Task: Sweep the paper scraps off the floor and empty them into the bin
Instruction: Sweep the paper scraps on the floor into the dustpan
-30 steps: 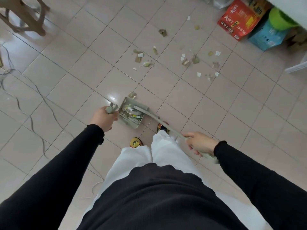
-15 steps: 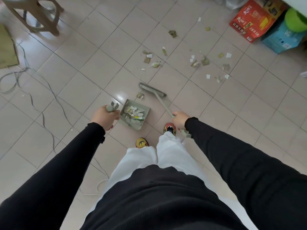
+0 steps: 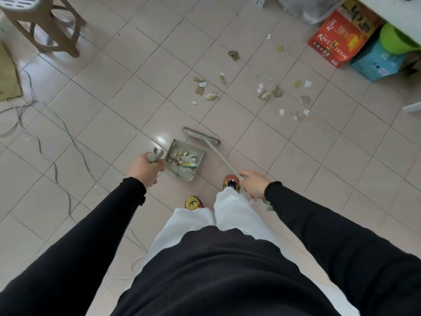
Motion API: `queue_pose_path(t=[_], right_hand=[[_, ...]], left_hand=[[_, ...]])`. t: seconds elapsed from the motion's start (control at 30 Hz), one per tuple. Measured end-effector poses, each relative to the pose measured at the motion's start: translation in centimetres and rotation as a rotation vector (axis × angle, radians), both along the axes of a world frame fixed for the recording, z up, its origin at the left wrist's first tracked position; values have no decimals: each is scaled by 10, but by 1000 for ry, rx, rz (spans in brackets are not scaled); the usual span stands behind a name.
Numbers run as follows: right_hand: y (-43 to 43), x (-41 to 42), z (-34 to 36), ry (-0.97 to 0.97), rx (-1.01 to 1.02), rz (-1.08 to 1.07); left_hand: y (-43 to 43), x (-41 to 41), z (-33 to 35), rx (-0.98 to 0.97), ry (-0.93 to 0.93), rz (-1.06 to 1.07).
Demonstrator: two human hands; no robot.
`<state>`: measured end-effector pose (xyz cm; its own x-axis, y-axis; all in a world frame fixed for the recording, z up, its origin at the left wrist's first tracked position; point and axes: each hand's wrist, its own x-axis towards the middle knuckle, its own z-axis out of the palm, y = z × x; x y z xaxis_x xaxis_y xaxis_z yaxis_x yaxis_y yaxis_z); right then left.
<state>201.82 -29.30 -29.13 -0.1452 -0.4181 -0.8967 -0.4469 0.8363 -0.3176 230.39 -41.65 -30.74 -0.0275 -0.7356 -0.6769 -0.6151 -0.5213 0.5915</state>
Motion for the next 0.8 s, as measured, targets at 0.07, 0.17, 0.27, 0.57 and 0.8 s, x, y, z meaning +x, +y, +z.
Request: queue_pose_path(t=[0.07,0.17,0.27,0.57,0.8], right_hand=[[-11,4,-5,-49,48,16],[-8,-12,8,-129,49,-57],[8,-34,25,-159,-8,-154],[-65,-87,15,-38,-163,-312],[-164,-134,-16,42,-144,-340]], left_hand=[[-3,-1,-1,-6,-7,-14],[-10,-2,-3,-6,2,-30],[-22,-7,-2,-13,21,-36],[-108,-52,4,-45,30,-69],[-198,-105,5,-18,-52,-119]])
